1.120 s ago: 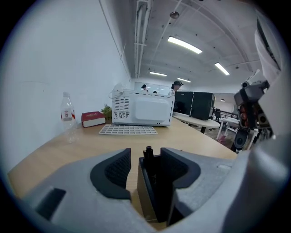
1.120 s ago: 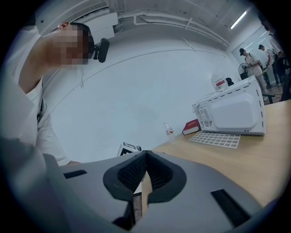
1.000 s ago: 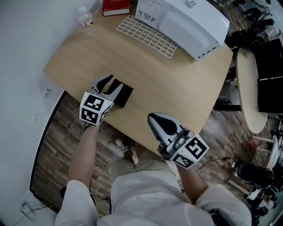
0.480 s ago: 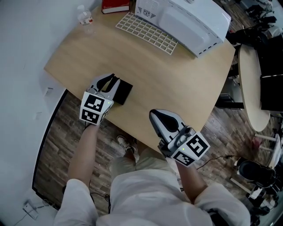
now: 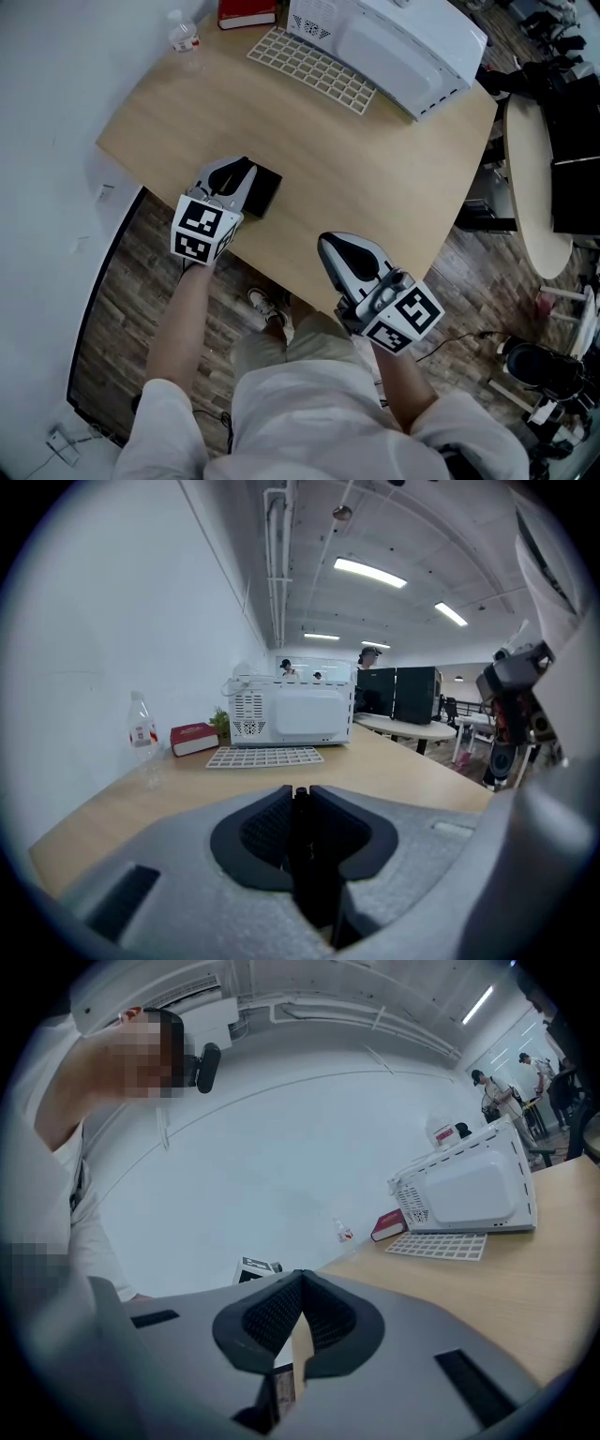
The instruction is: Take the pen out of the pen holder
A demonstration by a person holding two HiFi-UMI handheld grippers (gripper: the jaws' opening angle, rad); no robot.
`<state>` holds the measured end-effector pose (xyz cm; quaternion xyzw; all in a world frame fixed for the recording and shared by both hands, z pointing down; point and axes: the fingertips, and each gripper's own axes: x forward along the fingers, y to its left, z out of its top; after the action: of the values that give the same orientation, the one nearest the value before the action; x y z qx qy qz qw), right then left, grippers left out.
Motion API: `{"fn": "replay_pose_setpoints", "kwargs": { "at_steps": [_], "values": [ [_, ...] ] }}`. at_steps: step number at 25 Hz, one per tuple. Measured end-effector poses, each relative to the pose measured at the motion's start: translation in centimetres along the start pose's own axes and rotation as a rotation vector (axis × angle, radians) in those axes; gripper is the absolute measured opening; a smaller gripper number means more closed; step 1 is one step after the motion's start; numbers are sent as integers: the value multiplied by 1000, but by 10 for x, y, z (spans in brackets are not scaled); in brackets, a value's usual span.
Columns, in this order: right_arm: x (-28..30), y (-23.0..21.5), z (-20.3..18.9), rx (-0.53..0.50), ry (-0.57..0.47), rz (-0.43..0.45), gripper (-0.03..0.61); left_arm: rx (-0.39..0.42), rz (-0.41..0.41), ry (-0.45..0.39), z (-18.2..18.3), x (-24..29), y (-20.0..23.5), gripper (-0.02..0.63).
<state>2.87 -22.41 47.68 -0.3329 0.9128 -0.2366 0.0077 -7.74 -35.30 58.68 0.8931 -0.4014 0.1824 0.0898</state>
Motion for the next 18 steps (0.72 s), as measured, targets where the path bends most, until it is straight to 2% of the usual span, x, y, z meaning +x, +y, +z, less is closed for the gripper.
{"fn": "replay_pose_setpoints", "kwargs": {
  "at_steps": [3, 7, 11, 15, 18],
  "values": [
    [-3, 6, 2, -21, 0, 0, 2, -34, -3, -37, 7, -5, 1, 67],
    [-12, 15, 8, -45, -5, -3, 2, -32, 1, -79, 20, -17, -2, 67],
    [-18, 30, 19, -69, -14, 4, 2, -90, 28, -119, 22, -31, 2, 66],
    [-21, 43, 34, -107, -25, 23, 2, -108, 56, -166, 38, -45, -1, 65],
    [-24, 54, 46, -90, -47, 46, 2, -118, 79, -203, 50, -57, -5, 64]
  ]
}}
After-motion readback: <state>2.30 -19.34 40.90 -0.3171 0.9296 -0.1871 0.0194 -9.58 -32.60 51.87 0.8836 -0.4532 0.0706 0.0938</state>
